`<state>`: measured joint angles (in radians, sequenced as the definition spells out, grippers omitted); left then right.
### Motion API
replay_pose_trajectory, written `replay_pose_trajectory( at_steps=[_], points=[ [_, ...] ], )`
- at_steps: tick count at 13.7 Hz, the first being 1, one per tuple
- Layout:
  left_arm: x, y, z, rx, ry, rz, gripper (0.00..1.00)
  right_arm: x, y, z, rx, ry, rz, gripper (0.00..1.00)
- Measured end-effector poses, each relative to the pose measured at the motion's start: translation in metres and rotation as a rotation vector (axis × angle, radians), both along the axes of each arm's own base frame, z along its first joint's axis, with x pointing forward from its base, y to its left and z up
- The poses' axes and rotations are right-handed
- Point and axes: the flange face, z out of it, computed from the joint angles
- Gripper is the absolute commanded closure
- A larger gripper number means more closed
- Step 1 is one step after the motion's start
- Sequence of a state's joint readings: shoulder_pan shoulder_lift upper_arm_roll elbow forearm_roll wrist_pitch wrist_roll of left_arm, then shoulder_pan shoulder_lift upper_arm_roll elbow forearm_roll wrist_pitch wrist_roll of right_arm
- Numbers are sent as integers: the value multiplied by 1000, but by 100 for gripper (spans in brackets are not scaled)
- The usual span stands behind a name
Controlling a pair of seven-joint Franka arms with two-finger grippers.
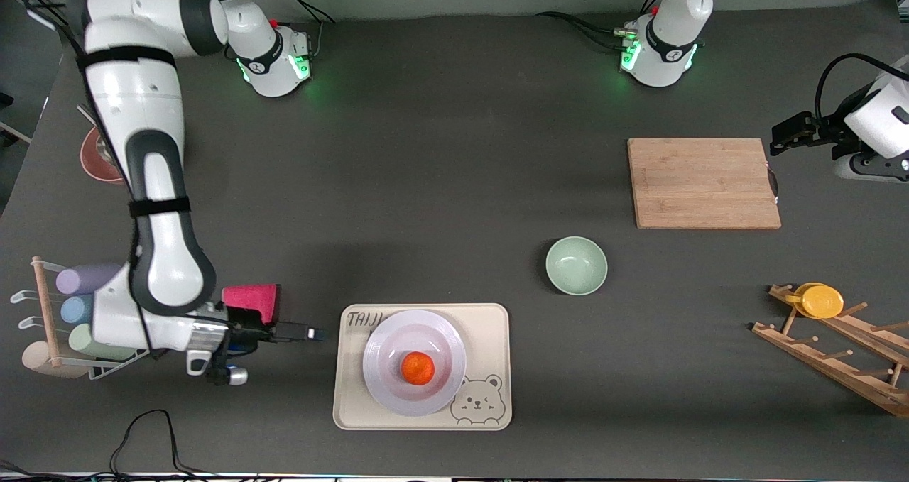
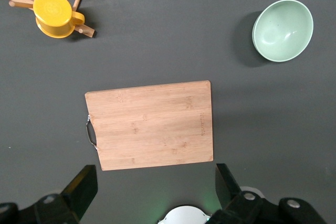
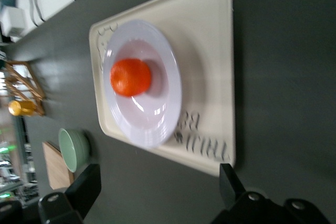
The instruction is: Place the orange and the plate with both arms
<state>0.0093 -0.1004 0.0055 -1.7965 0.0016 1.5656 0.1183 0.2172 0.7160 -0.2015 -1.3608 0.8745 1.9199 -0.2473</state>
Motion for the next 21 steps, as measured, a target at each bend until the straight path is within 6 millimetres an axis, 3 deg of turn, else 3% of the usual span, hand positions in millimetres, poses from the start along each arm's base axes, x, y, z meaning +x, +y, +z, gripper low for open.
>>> replay_pose_trajectory(
  at_steps=[3,5,8,10,14,21],
  points=[
    [1,1,7,12,-36,-2,0,-40,-21,98,-194,44,87,0],
    [0,2,13,29,-54,-5,0,-71,-58,155,-299,71,134,0],
    [-7,0,28,39,-89,-12,0,-112,-111,224,-424,78,137,0],
    [-11,0,38,42,-117,-13,0,-132,-120,258,-500,50,152,0],
    [-10,1,39,45,-132,-14,0,-148,-117,293,-614,-4,172,0],
    [-10,-8,42,47,-141,-34,0,-151,-145,297,-664,12,119,0]
  ],
)
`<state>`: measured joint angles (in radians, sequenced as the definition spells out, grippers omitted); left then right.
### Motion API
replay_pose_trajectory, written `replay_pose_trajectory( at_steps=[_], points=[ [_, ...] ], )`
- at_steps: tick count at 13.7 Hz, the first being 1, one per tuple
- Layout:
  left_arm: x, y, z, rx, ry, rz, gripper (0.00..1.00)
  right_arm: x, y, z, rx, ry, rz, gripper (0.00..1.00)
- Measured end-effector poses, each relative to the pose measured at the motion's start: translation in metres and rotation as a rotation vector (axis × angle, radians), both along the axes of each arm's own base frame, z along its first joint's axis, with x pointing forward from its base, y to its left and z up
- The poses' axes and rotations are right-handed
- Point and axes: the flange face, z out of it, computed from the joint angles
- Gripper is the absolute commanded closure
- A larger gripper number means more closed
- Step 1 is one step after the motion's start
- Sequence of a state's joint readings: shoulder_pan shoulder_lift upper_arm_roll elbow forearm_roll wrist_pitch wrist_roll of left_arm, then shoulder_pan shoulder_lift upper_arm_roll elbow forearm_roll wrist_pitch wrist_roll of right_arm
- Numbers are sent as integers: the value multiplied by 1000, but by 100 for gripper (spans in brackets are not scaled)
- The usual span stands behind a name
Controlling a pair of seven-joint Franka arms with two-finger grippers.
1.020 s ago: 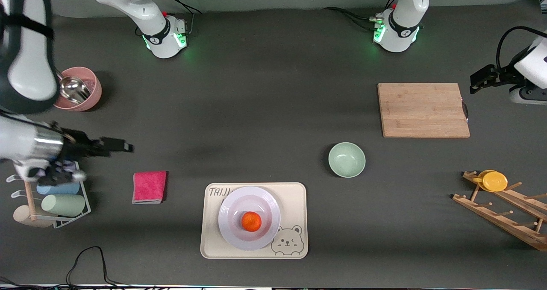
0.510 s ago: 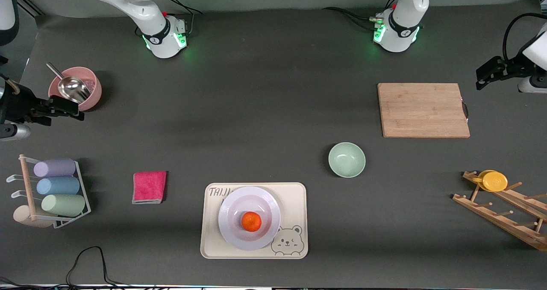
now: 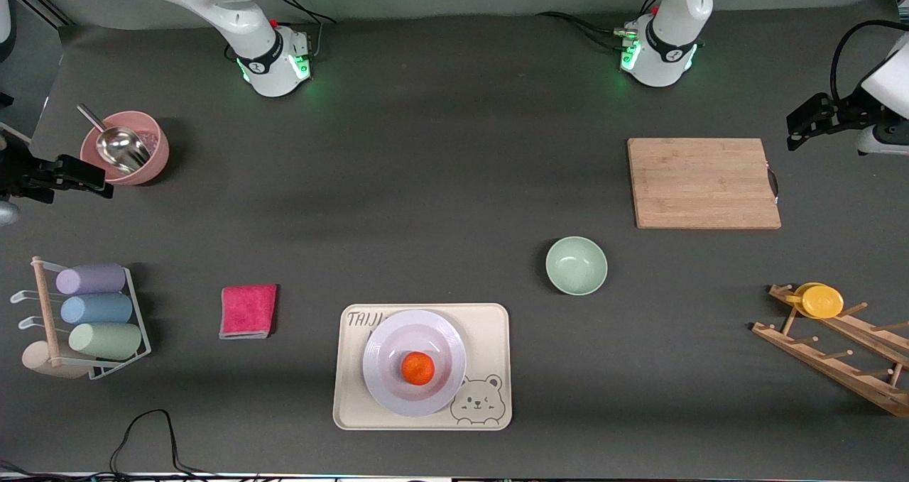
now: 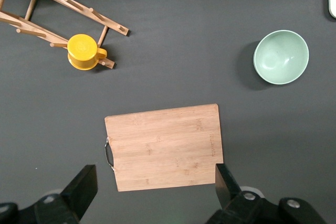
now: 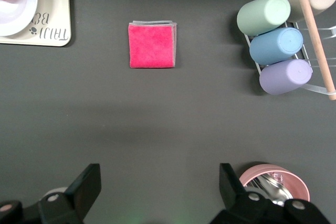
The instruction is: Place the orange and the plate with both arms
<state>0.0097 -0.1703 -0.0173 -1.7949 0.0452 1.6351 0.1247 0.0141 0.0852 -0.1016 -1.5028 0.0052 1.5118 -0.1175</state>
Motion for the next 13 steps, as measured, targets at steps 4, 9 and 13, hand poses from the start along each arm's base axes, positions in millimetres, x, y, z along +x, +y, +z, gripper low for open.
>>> replay_pose_trajectory(
  at_steps=[4,9,13],
  points=[
    [-5,9,-3,-2,42,19,0,0,1,0,0,1,-2,0],
    [-7,13,-3,-3,53,28,0,0,4,-1,0,1,-4,0],
    [-7,13,-3,-4,52,29,0,1,5,-1,-1,2,-13,0]
  ],
)
